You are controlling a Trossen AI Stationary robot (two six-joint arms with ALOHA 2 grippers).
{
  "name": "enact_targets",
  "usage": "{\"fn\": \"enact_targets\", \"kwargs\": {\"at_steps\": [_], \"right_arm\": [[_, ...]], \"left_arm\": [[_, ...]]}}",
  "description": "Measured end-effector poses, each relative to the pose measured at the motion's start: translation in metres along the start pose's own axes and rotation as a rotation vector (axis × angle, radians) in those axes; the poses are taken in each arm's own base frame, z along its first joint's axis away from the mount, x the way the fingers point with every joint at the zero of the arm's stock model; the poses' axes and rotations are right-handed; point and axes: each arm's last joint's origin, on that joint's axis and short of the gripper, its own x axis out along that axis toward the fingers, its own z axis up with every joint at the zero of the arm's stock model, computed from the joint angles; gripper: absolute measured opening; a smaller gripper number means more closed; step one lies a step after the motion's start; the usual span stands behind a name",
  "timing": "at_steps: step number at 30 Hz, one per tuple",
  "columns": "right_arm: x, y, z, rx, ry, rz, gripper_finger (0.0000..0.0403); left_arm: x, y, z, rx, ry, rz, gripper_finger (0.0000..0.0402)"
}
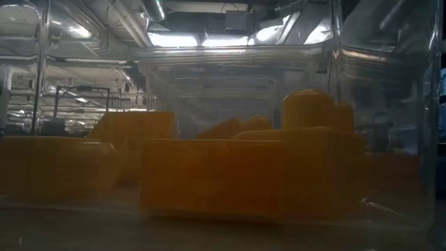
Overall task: Sort blocks
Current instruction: Put the blue game piece into the top transparent bin
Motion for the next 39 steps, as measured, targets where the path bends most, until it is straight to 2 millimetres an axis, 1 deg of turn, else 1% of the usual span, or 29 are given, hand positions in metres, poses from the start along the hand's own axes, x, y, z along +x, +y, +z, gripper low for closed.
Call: {"fn": "enact_targets", "kwargs": {"at_steps": [4, 7, 10, 13, 16, 20, 23, 26, 29, 33, 36, 39], "right_arm": [[-0.037, -0.01, 0.008, 0.002, -0.08, -0.051, 0.0015], [-0.06, -0.018, 0.017, 0.029, -0.209, -0.093, 0.0015], [-0.075, -0.028, 0.032, 0.032, -0.311, -0.114, 0.0015], [-0.079, -0.039, 0.053, 0.026, -0.384, -0.118, 0.0016], [-0.075, -0.052, 0.078, -0.017, -0.439, -0.112, 0.0016], [-0.071, -0.074, 0.114, -0.064, -0.531, -0.094, 0.0016], [-0.068, -0.095, 0.14, -0.085, -0.615, -0.089, 0.0016], [-0.063, -0.116, 0.164, -0.09, -0.684, -0.082, 0.0016], [-0.049, -0.133, 0.184, -0.125, -0.702, -0.039, 0.0017], [-0.024, -0.15, 0.205, -0.114, -0.678, 0.047, 0.0017], [-0.004, -0.158, 0.218, -0.115, -0.653, 0.121, 0.0017], [0.012, -0.163, 0.229, -0.152, -0.655, 0.186, 0.0025]], "left_arm": [[-0.014, -0.011, 0.017, 0.069, -0.081, -0.022, 0.0166], [-0.025, -0.015, 0.027, 0.137, -0.143, 0.005, 0.0166], [-0.036, -0.015, 0.035, 0.171, -0.22, 0.107, 0.0166], [-0.048, -0.01, 0.043, 0.2, -0.304, 0.262, 0.0166], [-0.058, -0.003, 0.048, 0.21, -0.375, 0.429, 0.0166], [-0.07, 0.008, 0.05, 0.198, -0.426, 0.644, 0.0166], [-0.077, 0.019, 0.048, 0.183, -0.406, 0.771, 0.0166], [-0.081, 0.027, 0.045, 0.192, -0.351, 0.856, 0.0166], [-0.085, 0.033, 0.042, 0.19, -0.299, 0.922, 0.0166], [-0.09, 0.037, 0.04, 0.203, -0.249, 0.978, 0.0166], [-0.093, 0.041, 0.038, 0.227, -0.206, 1.031, 0.0166], [-0.1, 0.047, 0.035, 0.28, -0.133, 1.135, 0.0166]]}}
